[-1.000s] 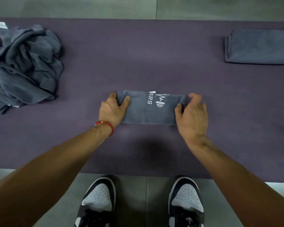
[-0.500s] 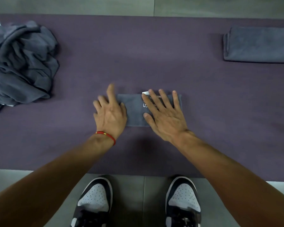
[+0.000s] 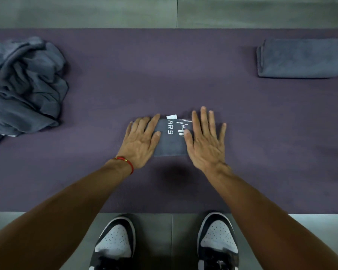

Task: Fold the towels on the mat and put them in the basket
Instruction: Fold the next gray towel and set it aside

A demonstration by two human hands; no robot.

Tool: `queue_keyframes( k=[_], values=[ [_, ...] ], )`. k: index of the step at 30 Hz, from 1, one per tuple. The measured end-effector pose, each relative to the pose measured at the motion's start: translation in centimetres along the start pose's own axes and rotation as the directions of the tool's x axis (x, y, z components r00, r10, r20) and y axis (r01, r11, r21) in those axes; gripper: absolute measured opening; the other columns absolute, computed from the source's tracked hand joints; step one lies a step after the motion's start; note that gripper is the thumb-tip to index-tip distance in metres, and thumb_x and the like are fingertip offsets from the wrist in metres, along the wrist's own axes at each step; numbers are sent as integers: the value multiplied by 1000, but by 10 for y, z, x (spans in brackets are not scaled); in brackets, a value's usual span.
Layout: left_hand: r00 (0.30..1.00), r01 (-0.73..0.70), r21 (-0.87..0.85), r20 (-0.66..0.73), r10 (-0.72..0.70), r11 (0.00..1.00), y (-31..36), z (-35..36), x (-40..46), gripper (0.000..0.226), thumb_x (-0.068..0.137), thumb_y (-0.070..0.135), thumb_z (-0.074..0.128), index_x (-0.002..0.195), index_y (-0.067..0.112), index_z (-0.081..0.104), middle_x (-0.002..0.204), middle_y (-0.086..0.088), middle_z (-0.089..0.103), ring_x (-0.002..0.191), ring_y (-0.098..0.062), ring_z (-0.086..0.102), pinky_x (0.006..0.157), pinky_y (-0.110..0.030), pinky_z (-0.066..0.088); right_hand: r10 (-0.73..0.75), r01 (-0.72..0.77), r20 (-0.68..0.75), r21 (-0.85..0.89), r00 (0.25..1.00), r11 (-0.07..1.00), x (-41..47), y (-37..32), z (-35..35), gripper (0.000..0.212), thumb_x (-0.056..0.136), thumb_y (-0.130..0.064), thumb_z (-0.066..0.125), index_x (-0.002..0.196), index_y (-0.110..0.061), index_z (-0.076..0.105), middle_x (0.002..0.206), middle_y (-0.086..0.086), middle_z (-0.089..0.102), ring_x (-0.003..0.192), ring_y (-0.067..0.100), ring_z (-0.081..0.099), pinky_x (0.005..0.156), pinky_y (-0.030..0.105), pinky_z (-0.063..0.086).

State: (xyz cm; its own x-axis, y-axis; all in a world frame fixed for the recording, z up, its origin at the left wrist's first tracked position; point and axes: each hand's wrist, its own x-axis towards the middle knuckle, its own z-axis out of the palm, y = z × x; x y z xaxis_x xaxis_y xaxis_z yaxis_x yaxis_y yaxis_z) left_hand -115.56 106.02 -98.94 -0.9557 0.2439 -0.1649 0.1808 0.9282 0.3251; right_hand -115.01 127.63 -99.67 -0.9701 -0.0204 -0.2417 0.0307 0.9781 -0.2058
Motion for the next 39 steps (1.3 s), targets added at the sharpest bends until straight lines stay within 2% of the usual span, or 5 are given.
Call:
queue_keyframes(
  k=[9, 16, 22, 27, 39],
  values=[
    [927, 231, 6, 301, -222, 973, 0, -36, 27, 53, 95, 42, 53, 145, 29, 41, 142, -5, 44, 130, -31, 38, 106, -48, 38, 156, -158, 35, 84, 987, 984, -9, -7, -17, 73, 100, -62, 32, 160, -28, 10, 166, 12, 5, 144, 39, 24, 114, 54, 31],
    [682, 357, 73, 661, -313, 931, 3, -73, 60, 57, 78, 46, 78, 120, 13, 58, 122, -7, 60, 96, -25, 65, 71, -35, 61, 422, -486, 243, 433, 874, 759, -3, -16, -39, 84, 84, -42, 77, 144, -10, 27, 131, 21, 49, 124, 41, 47, 96, 48, 44],
    [716, 337, -54, 664, -218, 940, 25, -97, 33, 39, 79, 40, 79, 107, 18, 65, 105, 3, 67, 97, -16, 64, 81, -25, 49, 254, -573, 513, 733, 820, 367, -21, 29, -60, 45, 70, -28, 91, 105, -11, 69, 106, 6, 74, 83, 16, 69, 60, 26, 54],
    [759, 442, -529, 651, 12, 724, 83, -122, 22, 29, 83, 42, 74, 100, 20, 67, 91, 8, 74, 83, -5, 70, 72, -23, 55, 115, -457, 446, 885, 887, 89, -66, 90, -113, 50, 78, -43, 79, 117, -13, 69, 113, 5, 75, 103, 17, 72, 90, 33, 56],
    [932, 355, -851, 352, -81, 387, 272, -77, 207, 39, 95, 36, 62, 116, 3, 66, 110, -14, 72, 101, -29, 69, 88, -46, 56, 524, -278, 222, 960, 822, 28, 34, 269, -223, 40, 83, -44, 78, 94, -7, 68, 79, -3, 75, 64, 7, 73, 49, 22, 54]
  ],
)
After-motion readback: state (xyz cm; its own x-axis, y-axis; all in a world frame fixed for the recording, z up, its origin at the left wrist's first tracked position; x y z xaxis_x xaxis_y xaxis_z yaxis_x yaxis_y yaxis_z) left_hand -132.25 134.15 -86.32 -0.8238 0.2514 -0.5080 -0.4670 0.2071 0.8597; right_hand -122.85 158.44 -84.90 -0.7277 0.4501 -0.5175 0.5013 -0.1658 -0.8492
